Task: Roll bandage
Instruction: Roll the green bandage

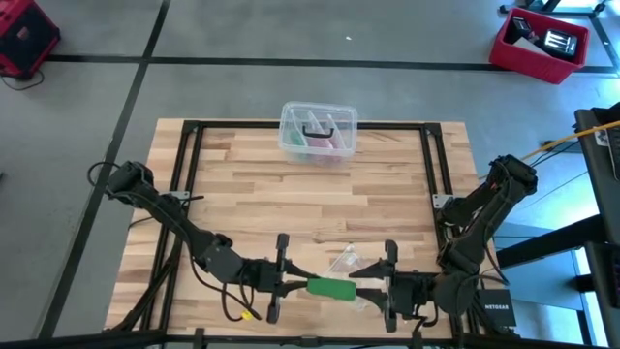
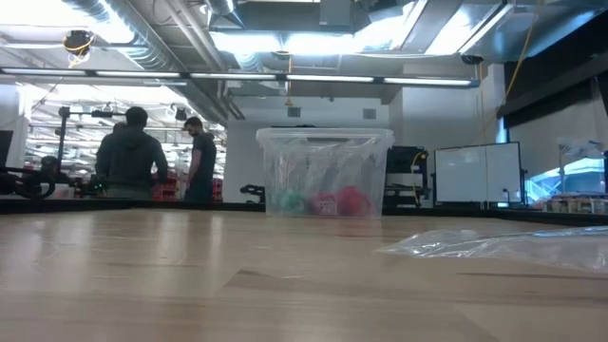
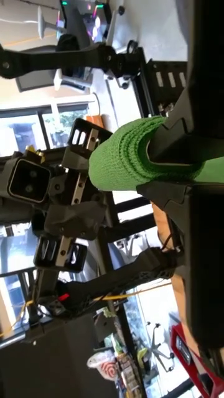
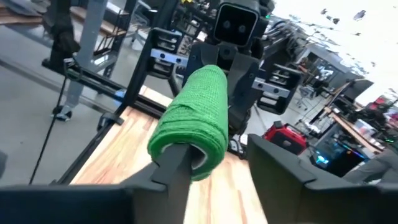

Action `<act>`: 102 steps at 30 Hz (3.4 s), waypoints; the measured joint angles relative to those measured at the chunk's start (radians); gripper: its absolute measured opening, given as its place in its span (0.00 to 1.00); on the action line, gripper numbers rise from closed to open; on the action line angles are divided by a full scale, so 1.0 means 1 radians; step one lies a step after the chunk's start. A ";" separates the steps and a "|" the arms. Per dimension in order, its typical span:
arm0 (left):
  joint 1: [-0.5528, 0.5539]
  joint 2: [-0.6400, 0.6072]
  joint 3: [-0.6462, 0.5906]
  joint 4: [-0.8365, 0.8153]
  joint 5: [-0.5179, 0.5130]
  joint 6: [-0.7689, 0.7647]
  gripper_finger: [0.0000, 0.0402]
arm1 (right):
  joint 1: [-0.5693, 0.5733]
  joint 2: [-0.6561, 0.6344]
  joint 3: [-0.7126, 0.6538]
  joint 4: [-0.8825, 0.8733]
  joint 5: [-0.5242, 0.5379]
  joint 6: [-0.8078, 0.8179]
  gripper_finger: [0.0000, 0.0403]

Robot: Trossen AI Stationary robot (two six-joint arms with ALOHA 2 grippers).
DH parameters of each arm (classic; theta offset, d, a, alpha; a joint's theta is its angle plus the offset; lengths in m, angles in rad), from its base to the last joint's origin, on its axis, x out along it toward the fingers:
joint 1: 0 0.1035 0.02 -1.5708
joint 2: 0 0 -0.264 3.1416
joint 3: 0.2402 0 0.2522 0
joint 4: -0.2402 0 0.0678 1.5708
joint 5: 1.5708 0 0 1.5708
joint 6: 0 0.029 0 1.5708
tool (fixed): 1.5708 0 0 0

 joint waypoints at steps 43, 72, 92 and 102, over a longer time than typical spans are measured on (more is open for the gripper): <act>-0.151 -0.094 0.003 -0.455 -0.301 -0.205 0.41 | 0.028 -0.052 0.000 0.012 0.050 0.014 0.03; -0.074 0.119 0.003 -0.367 -0.189 -0.424 0.41 | 0.029 -0.052 0.000 0.002 0.052 -0.014 0.03; -0.018 0.120 0.002 -0.386 -0.174 -0.519 0.41 | 0.029 -0.052 0.000 0.002 0.051 -0.014 0.03; -0.027 0.120 0.002 -0.359 -0.093 -0.498 0.41 | 0.029 -0.052 0.000 0.003 0.050 -0.012 0.04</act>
